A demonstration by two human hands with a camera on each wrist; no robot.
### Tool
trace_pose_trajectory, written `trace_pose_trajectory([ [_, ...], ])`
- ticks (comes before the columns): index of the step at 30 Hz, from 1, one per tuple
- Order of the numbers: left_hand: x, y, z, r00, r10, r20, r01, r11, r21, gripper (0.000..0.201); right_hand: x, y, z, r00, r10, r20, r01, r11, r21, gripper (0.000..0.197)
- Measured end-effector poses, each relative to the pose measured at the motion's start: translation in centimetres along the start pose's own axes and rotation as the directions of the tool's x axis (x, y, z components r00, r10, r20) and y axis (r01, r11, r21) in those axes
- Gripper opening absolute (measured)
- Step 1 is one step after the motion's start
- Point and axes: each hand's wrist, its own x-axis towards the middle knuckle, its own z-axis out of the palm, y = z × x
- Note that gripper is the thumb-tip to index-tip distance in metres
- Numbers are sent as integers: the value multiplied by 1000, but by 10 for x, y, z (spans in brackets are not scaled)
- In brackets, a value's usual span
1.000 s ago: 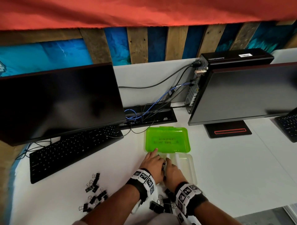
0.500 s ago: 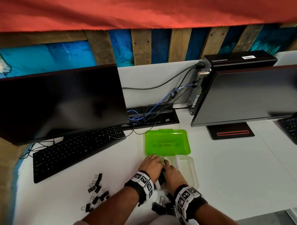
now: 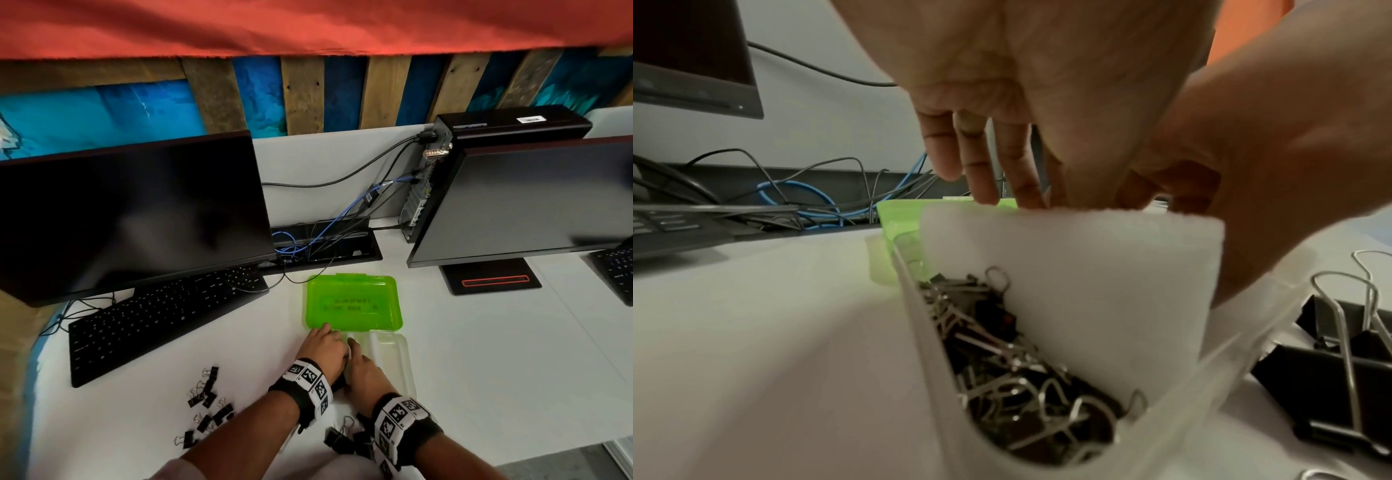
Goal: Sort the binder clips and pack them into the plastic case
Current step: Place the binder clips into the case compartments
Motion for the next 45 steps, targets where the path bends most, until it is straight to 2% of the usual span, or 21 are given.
trace_pose_trajectory([
  [2, 1, -3, 0, 1000, 6, 12, -5, 999, -53, 25, -1, -1, -1, 1000, -10, 17, 10, 1000, -5, 81],
  [4, -3, -10, 1, 997, -21, -71, 6, 980, -199, 25, -3, -2, -1, 1000, -13, 16, 13, 1000, -11, 81],
  [5, -7, -15, 2, 986, -70, -153, 22, 955, -294, 26, -3, -2, -1, 1000, -15, 13, 15, 1000, -8, 81],
  [7, -17, -27, 4, 934, -242, -265, 111, 897, -427, 32, -4, -3, 0, 1000, -17, 13, 17, 1000, 7, 81],
  [8, -23, -35, 6, 907, -330, -261, 178, 863, -472, 34, -4, -4, 0, 1000, -14, 15, 14, 1000, 9, 81],
  [10, -33, -49, 10, 869, -468, -159, 321, 779, -538, 36, -4, -3, 1, 1000, -1, 11, 1, 1000, 9, 80],
  [12, -40, -57, 16, 854, -520, -27, 423, 723, -547, 38, -4, -2, 1, 1000, 9, 2, -9, 1000, 7, 78],
  [15, -46, -54, 19, 867, -496, 55, 429, 685, -589, 25, -3, -6, 2, 1000, 6, 16, -6, 1000, -16, 76],
  [16, -47, -51, 20, 872, -486, 62, 418, 671, -612, 19, -2, -9, 3, 1000, 0, 22, 0, 1000, -29, 75],
  [18, -48, -45, 20, 871, -485, 73, 400, 617, -678, 17, -2, -12, 5, 1000, -8, 28, 9, 998, -58, 71],
  [21, -50, -46, 23, 863, -501, 61, 388, 580, -716, 9, -3, -15, 6, 999, -9, 37, 13, 995, -96, 59],
  [23, -53, -46, 23, 865, -494, 82, 384, 551, -741, 23, -4, -16, 4, 999, -9, 38, 13, 995, -104, 55],
  [26, -52, -45, 27, 884, -465, 44, 358, 615, -702, 26, -4, -15, 3, 998, -8, 59, 15, 994, -110, 56],
  [28, -50, -44, 27, 885, -464, 30, 356, 636, -685, 24, -4, -15, 4, 999, 0, 40, 4, 995, -104, 67],
  [32, -43, -41, 24, 883, -466, 62, 385, 641, -664, 38, 0, -10, 10, 1000, 24, 7, -23, 994, -103, 92],
  [37, -43, -42, 23, 884, -459, 83, 396, 644, -655, 38, 5, -8, 9, 999, 40, 11, -38, 983, -178, 84],
  [42, -41, -42, 25, 887, -456, 74, 388, 648, -655, 37, 8, -7, 14, 1000, 6, 27, 2, 957, -291, 80],
  [45, -43, -40, 25, 891, -449, 64, 381, 665, -643, 37, 9, -8, 14, 1000, 7, 27, 1, 954, -298, 78],
])
